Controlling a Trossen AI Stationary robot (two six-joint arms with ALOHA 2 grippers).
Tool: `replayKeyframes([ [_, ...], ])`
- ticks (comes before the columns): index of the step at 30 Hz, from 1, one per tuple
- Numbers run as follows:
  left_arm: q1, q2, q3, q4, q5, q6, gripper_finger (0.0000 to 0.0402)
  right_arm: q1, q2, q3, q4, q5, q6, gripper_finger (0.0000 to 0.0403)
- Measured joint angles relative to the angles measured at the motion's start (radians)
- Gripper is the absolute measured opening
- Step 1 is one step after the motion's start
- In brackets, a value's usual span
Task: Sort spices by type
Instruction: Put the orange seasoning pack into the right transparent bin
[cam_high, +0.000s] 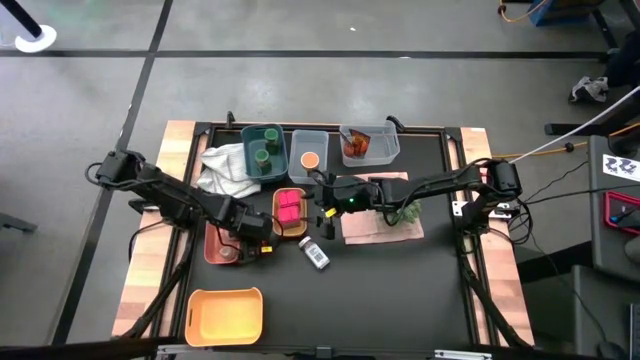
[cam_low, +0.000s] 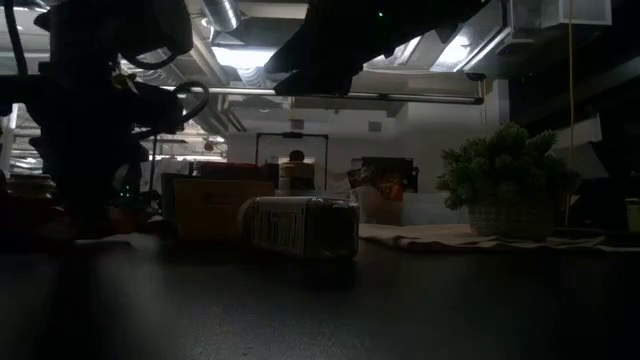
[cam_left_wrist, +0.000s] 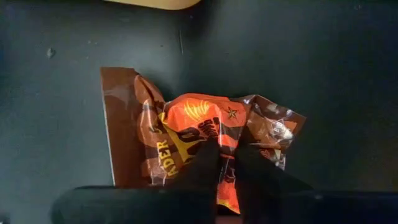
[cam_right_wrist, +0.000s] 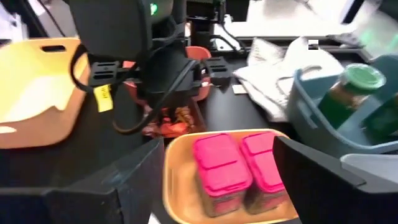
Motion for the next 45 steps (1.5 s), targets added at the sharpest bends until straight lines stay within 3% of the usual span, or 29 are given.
replayKeyframes([
  [16, -0.019, -0.003, 0.144, -0.197, -0.013, 0.015, 0.0007, 0.000, 0.000, 0.000, -0.005, -0.036, 0.085, 0.0298],
  [25, -0.072, -0.003, 0.257, -0.283, -0.146, 0.029, 0.0011, 0.000, 0.000, 0.000, -0.005, -0.036, 0.085, 0.0298],
  [36, -0.082, -0.004, 0.331, -0.194, -0.420, 0.080, 0.0020, 0.000, 0.000, 0.000, 0.007, -0.035, 0.200, 0.0298],
  [45, -0.081, -0.004, 0.332, 0.057, -0.510, 0.188, 0.0014, -0.001, 0.002, 0.000, 0.039, 0.015, 0.207, 0.0298],
])
